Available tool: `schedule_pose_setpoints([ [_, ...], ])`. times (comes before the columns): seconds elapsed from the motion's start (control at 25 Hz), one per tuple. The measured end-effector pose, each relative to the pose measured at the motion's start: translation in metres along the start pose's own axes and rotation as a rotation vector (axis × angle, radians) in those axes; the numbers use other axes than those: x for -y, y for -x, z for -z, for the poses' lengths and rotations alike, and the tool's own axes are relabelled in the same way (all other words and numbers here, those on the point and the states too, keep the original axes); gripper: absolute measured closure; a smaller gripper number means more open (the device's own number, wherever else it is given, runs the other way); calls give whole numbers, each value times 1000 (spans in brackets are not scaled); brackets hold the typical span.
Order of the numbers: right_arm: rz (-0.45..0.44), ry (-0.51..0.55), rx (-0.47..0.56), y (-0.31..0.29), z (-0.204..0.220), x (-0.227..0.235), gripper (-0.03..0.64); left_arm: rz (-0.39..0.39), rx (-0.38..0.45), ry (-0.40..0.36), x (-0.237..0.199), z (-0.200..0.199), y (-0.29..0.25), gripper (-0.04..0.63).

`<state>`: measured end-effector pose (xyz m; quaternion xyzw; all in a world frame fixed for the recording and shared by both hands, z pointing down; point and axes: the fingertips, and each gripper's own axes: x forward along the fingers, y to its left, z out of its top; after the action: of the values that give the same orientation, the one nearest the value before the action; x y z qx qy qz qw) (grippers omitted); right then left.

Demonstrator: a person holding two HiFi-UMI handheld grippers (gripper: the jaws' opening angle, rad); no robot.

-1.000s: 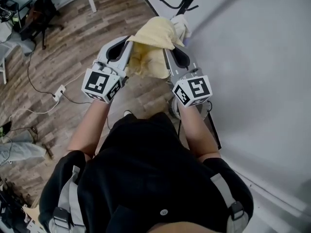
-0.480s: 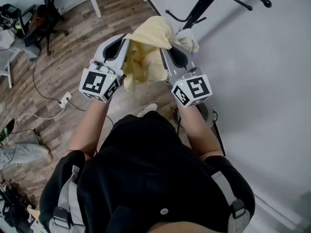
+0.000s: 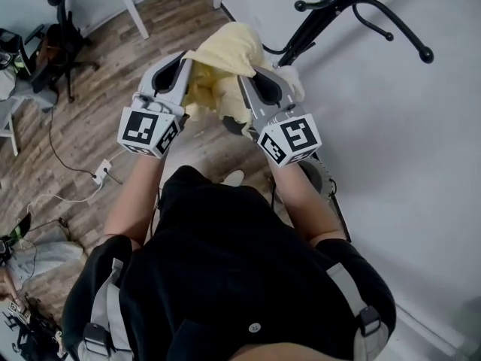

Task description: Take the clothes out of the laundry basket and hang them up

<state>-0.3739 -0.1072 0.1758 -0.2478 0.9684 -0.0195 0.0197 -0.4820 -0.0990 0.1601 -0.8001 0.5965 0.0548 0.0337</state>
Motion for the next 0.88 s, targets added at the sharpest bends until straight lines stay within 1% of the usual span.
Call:
schedule_pose_setpoints([
  [0.12,42,7,-17,-41,-4,22,581,37,7,12,-38,0,-38,584],
  [0.24,128,27,-31,-68,-6,36,581,126,20,35,-64,3,-69,584],
  [0.4,282,41,-23,-75,2,41,581,279,28,69,-71,16,-88,584],
  [0.64,542,26,-9,-97,3,69,581,536,3,89,-85,24,-147,584],
  [0.76,636,21,-10,-96,4,84,581,618,-1,100,-79,29,-169,584],
  [0.88,701,21,-7,-92,7,97,581,676,12,92,-72,35,-184,584],
])
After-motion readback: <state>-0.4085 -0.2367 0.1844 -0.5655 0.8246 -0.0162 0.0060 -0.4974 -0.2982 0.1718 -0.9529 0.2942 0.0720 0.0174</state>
